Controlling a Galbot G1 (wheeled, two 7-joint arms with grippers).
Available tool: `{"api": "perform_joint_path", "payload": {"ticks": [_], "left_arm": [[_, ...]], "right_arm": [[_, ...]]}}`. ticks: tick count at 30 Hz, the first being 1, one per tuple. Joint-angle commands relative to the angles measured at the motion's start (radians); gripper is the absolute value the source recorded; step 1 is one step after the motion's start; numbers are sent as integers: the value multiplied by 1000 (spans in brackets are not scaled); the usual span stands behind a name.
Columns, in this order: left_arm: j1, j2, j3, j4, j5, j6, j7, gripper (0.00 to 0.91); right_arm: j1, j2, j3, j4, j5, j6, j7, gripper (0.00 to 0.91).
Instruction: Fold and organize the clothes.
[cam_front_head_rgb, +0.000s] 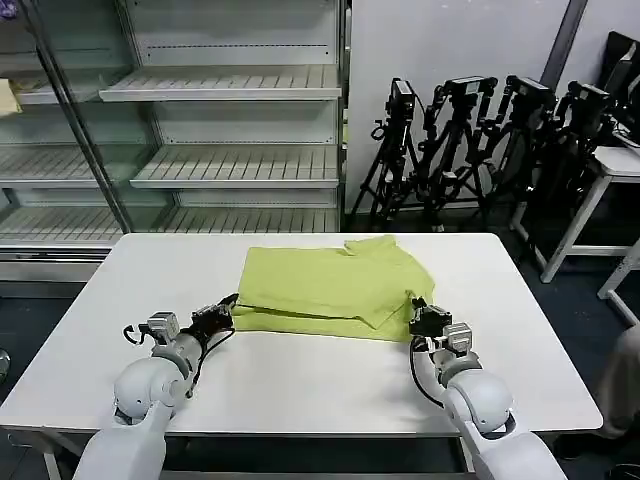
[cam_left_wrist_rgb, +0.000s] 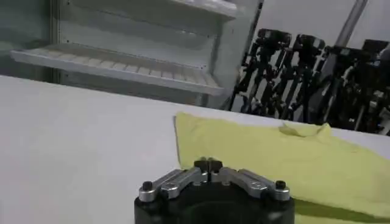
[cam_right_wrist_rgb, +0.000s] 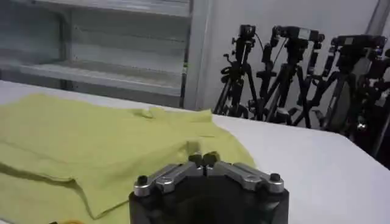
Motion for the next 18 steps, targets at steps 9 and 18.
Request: {"api": "perform_joint_path", "payload": {"ticks": [9, 18], "left_arm": [[-29, -2, 13, 70, 46, -24, 5, 907], [-20, -4, -2, 59, 57, -26, 6, 907]], "right_arm": [[17, 11, -5, -30, -6, 3, -3, 907], [71, 26, -1, -116, -48, -7, 5, 907]]}}
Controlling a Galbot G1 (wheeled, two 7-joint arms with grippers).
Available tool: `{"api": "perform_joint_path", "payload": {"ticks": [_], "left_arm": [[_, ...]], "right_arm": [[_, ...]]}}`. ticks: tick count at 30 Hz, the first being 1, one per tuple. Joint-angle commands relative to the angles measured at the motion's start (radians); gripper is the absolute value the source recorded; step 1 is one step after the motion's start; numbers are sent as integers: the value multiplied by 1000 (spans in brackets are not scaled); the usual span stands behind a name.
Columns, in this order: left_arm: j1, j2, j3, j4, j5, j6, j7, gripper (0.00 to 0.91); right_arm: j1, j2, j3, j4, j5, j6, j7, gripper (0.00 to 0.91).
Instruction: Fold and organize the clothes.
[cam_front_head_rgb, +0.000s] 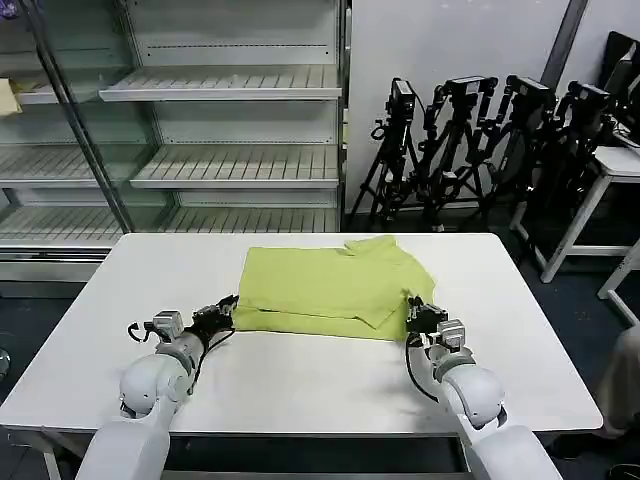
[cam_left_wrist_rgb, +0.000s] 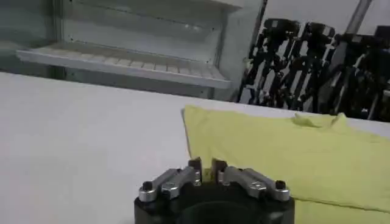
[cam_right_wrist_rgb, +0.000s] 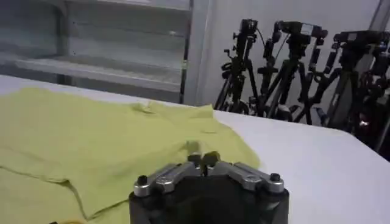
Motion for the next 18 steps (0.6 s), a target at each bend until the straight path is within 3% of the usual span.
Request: {"api": "perform_joint_path", "payload": {"ticks": [1, 6, 11, 18], "left_arm": [[0, -3, -10, -8, 13, -6, 1, 907], [53, 0, -31, -125, 8, 15, 3, 907], [138, 17, 9, -209, 87, 27, -25, 907], [169, 12, 23, -201, 104, 29, -52, 907]], "right_arm": [[29, 5, -5, -48, -18, 1, -2, 907], [-5, -14, 25, 0, -3, -12, 7, 907], [-139, -49, 65, 155, 29, -48, 23, 907], [-252, -91, 133, 255, 97, -79, 25, 907]]}}
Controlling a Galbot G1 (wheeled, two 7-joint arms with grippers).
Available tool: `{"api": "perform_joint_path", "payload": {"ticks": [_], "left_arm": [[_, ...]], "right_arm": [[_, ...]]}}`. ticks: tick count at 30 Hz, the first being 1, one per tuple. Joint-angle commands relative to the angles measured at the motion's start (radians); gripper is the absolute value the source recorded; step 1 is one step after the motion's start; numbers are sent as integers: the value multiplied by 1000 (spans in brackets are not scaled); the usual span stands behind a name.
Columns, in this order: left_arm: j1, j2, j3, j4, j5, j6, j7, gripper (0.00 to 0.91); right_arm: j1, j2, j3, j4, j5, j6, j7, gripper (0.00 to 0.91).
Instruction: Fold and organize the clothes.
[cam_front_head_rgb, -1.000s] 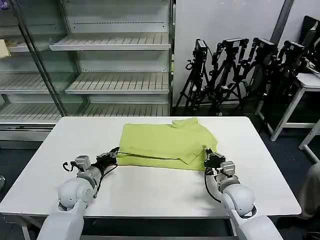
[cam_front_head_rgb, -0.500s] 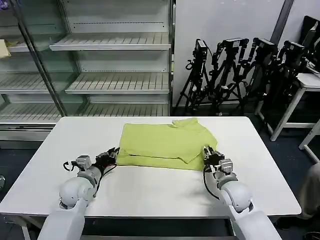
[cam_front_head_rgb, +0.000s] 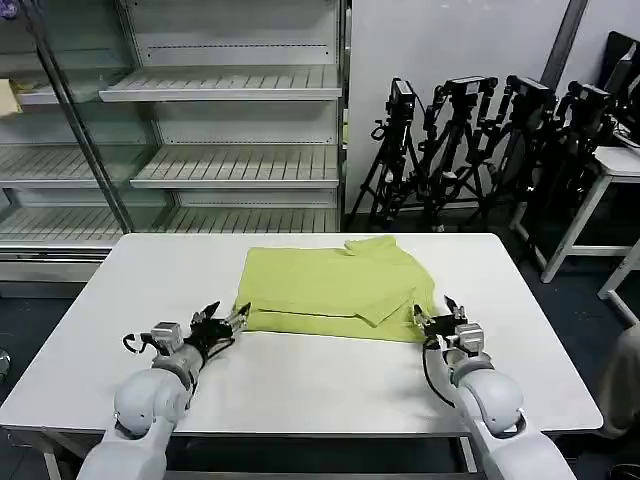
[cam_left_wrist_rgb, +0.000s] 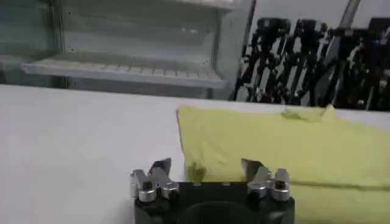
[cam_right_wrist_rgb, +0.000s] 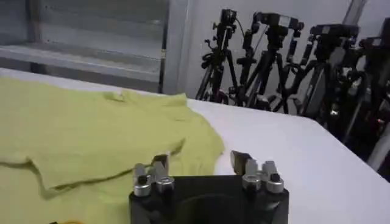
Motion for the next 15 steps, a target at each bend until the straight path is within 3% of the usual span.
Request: {"api": "perform_joint_path", "payload": {"ticks": [1, 9, 10, 11, 12, 13, 15], "left_arm": [[56, 3, 13, -55, 43, 6, -19, 907], [60, -7, 12, -35, 36, 7, -28, 907], [57, -9, 11, -31, 36, 7, -36, 907], [55, -10, 10, -29, 36, 7, -41, 746], [54, -11, 10, -27, 36, 8, -43, 191], [55, -11, 10, -27, 36, 8, -43, 20], [56, -10, 14, -26, 38, 8, -43, 20]], "right_arm": [[-93, -27, 42, 93, 43, -21, 1, 907], [-115, -28, 59, 101, 81, -70, 0, 907], [-115, -27, 58, 103, 91, -73, -2, 836], [-114, -26, 57, 104, 94, -73, -4, 524], [-114, -26, 56, 104, 100, -73, -4, 171], [-114, -27, 54, 104, 113, -74, -6, 50], [-114, -30, 52, 100, 117, -74, -10, 0]]}}
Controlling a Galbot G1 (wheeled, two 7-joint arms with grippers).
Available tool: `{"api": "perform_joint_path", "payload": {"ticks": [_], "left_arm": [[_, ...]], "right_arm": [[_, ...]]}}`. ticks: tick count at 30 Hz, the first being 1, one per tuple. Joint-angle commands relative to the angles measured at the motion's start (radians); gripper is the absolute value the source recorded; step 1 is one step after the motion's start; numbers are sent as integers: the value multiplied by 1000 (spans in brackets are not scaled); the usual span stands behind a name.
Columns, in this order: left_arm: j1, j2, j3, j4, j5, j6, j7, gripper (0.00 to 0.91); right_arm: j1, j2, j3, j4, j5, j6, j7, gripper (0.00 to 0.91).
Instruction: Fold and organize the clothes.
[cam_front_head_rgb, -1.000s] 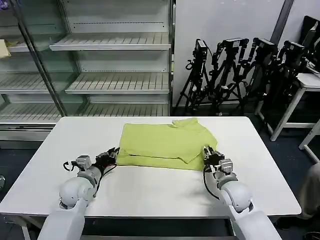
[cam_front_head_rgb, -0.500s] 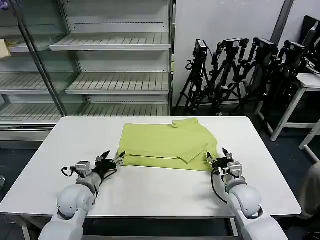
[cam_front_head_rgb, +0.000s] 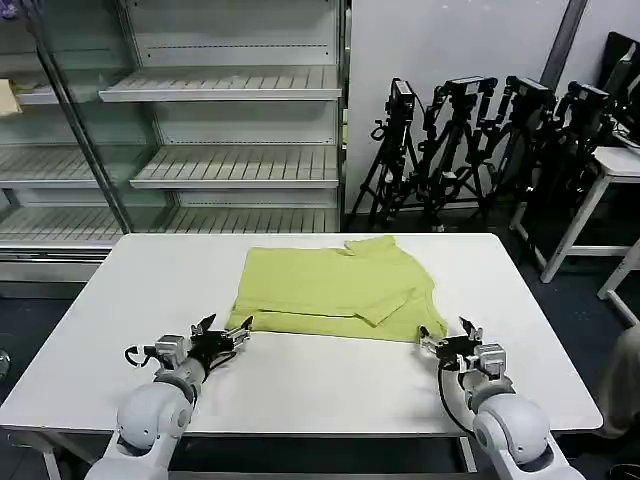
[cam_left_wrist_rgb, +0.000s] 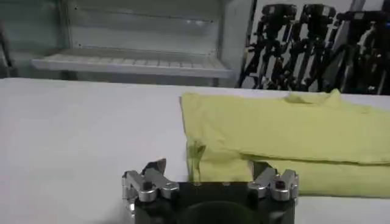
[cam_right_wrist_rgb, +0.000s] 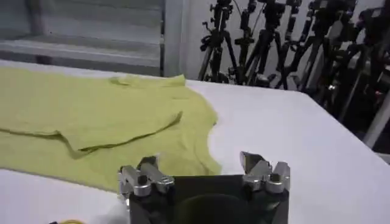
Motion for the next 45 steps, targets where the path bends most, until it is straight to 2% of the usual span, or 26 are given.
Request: {"api": "perform_joint_path", "payload": {"ticks": [1, 12, 20, 27, 34, 45], "left_arm": [[15, 1, 5, -8, 10, 2, -11, 20], [23, 4, 12, -13, 6, 2, -5, 20], [20, -5, 21, -9, 8, 1, -4, 20], [20, -3, 21, -14, 8, 1, 2, 20], [68, -6, 12, -60, 16, 1, 0, 20], [247, 1, -68, -182, 12, 0, 31, 20]], "right_arm": [[-30, -6, 13, 26, 33, -19, 1, 0], [-34, -4, 7, 23, 45, -20, -13, 0], [-17, -7, 5, -30, 106, -21, -2, 0], [-18, -14, 4, -24, 110, -20, -10, 0], [-92, -32, 11, 56, 98, -20, -13, 0], [-253, -35, 66, 181, 24, -18, -33, 0]]}}
